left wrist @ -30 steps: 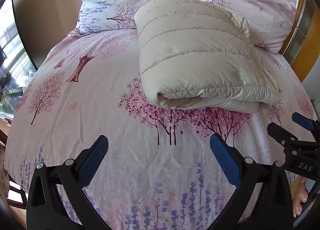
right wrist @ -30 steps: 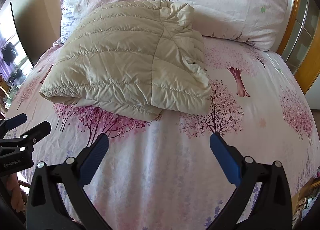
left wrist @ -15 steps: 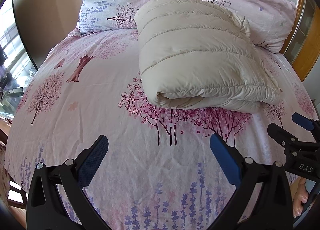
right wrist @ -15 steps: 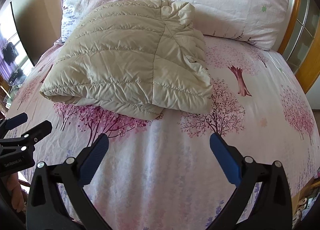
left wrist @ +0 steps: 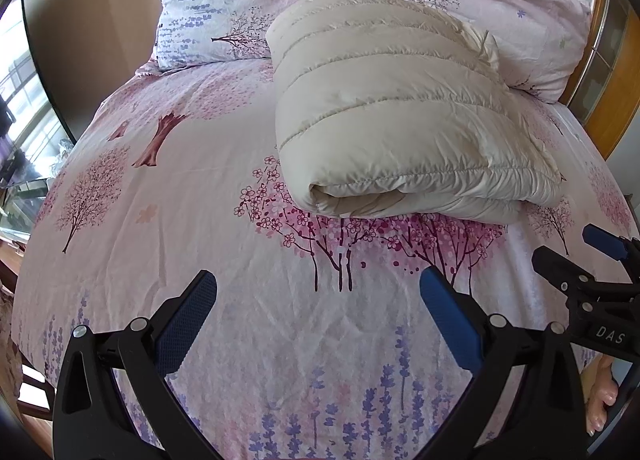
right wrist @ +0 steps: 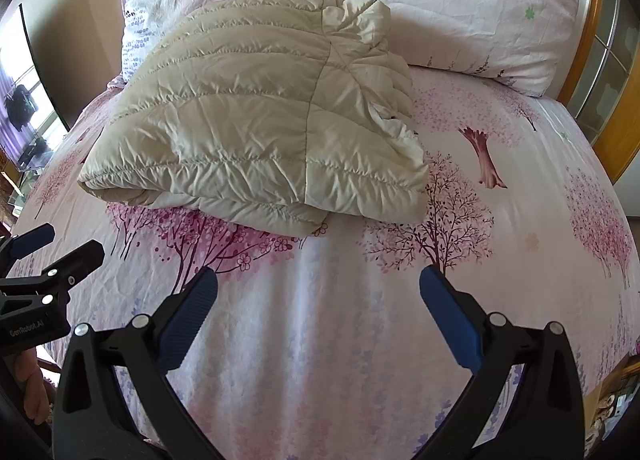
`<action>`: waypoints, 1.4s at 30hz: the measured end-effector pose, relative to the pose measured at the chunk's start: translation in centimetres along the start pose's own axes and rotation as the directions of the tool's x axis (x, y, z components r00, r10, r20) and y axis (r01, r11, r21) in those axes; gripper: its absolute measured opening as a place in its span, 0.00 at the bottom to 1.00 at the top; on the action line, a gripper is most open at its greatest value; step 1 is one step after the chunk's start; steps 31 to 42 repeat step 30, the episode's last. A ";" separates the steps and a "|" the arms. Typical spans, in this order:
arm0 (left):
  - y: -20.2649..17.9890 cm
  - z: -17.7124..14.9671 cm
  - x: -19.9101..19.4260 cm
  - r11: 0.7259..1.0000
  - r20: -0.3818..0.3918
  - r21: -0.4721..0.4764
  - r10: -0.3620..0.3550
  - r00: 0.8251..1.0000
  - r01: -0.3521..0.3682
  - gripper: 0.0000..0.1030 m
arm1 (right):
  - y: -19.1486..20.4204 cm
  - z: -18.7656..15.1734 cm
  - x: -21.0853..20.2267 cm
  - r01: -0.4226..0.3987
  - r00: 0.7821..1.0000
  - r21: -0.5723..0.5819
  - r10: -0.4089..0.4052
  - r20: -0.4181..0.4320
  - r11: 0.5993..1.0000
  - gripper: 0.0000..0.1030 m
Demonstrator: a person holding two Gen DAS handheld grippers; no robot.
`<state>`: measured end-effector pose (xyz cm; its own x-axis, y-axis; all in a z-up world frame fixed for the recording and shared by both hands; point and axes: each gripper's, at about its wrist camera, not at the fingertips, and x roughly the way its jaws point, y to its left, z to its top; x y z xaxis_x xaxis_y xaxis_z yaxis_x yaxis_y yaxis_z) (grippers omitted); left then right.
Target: Fold large clothes
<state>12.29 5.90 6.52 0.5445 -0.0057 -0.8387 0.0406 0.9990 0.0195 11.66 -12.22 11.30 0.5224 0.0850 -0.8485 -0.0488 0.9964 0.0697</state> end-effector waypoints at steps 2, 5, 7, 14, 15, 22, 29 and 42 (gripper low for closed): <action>0.0 0.0 0.0 1.000 0.000 -0.001 0.000 1.000 0.000 0.99 | 0.1 0.0 0.0 -0.001 1.000 -0.001 0.001 -0.001 1.000 0.98; 0.0 0.0 0.0 1.000 0.000 -0.001 0.001 1.000 -0.001 0.99 | 0.1 0.0 0.1 -0.003 1.000 -0.003 0.003 -0.001 1.000 0.98; 0.0 0.0 0.0 1.000 0.000 0.000 0.001 1.000 -0.001 0.99 | 0.1 -0.1 0.1 -0.002 1.000 -0.002 0.002 -0.002 1.000 0.98; -0.1 -0.1 0.2 1.000 -0.004 -0.003 -0.003 1.000 0.003 0.99 | 0.5 -0.2 0.1 -0.001 1.000 -0.002 0.001 -0.002 1.000 0.98; -0.2 -0.1 0.2 1.000 -0.004 -0.004 -0.003 1.000 0.003 0.99 | 0.5 -0.2 0.1 -0.001 1.000 -0.003 0.001 -0.002 1.000 0.98; -0.3 -0.2 0.2 1.000 0.003 0.006 0.003 1.000 -0.003 0.99 | 0.5 -0.2 0.3 -0.001 1.000 -0.002 0.001 -0.008 1.000 0.98; -0.2 -0.1 0.4 1.000 -0.007 0.003 0.003 1.000 -0.003 0.99 | 0.5 -0.2 0.4 -0.003 1.000 -0.003 0.003 -0.010 1.000 0.98; -0.2 -0.1 0.4 1.000 -0.008 0.002 0.004 1.000 -0.004 0.99 | 0.6 -0.3 0.4 -0.003 1.000 -0.003 0.003 -0.010 1.000 0.98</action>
